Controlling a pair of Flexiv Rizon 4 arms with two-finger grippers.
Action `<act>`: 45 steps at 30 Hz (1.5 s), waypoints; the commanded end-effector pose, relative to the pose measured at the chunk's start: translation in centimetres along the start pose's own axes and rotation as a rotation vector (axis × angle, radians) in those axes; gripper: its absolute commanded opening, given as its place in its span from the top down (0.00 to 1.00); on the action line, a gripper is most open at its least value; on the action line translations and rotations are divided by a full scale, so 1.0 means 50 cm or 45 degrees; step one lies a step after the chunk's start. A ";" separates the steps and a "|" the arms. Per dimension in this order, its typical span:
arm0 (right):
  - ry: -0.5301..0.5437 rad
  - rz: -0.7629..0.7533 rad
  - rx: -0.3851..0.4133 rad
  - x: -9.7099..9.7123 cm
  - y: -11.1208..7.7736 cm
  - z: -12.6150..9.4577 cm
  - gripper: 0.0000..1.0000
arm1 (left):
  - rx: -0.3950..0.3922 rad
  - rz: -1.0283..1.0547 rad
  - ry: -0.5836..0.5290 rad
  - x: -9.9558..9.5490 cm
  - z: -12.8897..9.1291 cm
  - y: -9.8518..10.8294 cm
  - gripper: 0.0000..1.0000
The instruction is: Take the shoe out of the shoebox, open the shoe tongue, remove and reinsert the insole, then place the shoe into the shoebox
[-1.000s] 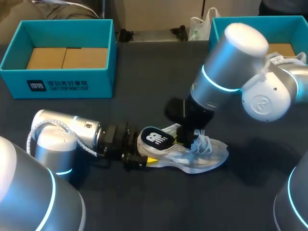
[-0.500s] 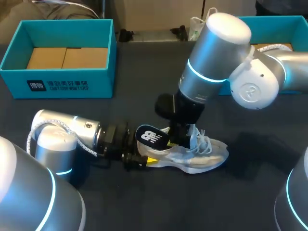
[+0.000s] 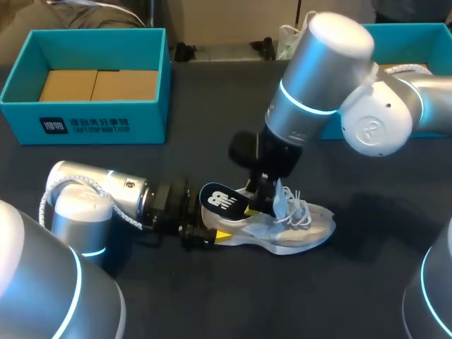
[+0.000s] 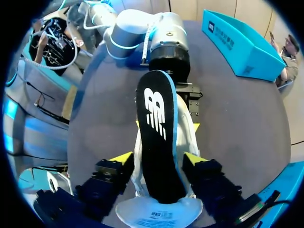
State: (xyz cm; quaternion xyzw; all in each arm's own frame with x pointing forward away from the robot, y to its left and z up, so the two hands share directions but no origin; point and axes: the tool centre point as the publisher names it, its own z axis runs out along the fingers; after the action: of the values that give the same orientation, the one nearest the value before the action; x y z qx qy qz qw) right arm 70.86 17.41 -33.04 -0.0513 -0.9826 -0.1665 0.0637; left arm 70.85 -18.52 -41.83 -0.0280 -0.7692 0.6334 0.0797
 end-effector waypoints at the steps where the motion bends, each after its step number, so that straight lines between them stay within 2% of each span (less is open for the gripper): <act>1: 0.033 0.000 0.027 -0.014 0.022 0.015 0.42 | -0.002 -0.001 0.000 -0.001 0.001 -0.002 1.00; 3: 0.041 0.007 0.031 -0.015 0.024 0.017 0.45 | -0.002 -0.001 0.000 -0.001 0.001 -0.002 1.00; 7: 0.046 0.018 0.047 -0.015 0.027 0.019 0.44 | -0.002 -0.001 0.000 -0.001 0.001 -0.002 1.00; 10: 0.057 0.025 0.054 -0.016 0.026 0.020 0.39 | -0.002 -0.001 0.000 -0.001 0.001 -0.002 1.00; 11: 0.062 0.029 0.058 -0.019 0.023 0.022 0.35 | -0.002 -0.001 0.000 -0.001 0.001 -0.002 1.00; 14: 0.097 0.053 0.054 -0.024 0.013 0.027 0.38 | -0.002 -0.001 0.000 -0.001 0.001 -0.002 1.00; 17: 0.131 0.068 0.036 -0.027 0.004 0.032 0.50 | -0.002 -0.001 0.000 -0.001 0.001 -0.002 1.00; 29: 0.255 0.065 0.024 -0.023 0.002 0.059 0.55 | -0.002 -0.001 0.000 -0.001 0.001 -0.002 1.00; 34: 0.248 0.077 0.003 -0.012 -0.002 0.053 0.84 | -0.002 -0.001 0.000 -0.001 0.001 -0.002 1.00; 36: 0.244 0.080 -0.004 -0.009 -0.003 0.051 1.00 | -0.002 -0.001 0.000 -0.001 0.001 -0.002 1.00; 45: 0.254 0.044 -0.039 0.004 0.009 0.037 1.00 | -0.002 -0.001 0.000 -0.001 0.001 -0.002 1.00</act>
State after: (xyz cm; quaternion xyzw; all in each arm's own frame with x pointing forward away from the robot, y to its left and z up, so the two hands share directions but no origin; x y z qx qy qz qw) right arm 70.87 18.62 -34.88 -0.0554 -0.9678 -0.1818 0.1648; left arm 70.83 -18.51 -41.85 -0.0280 -0.7692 0.6333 0.0798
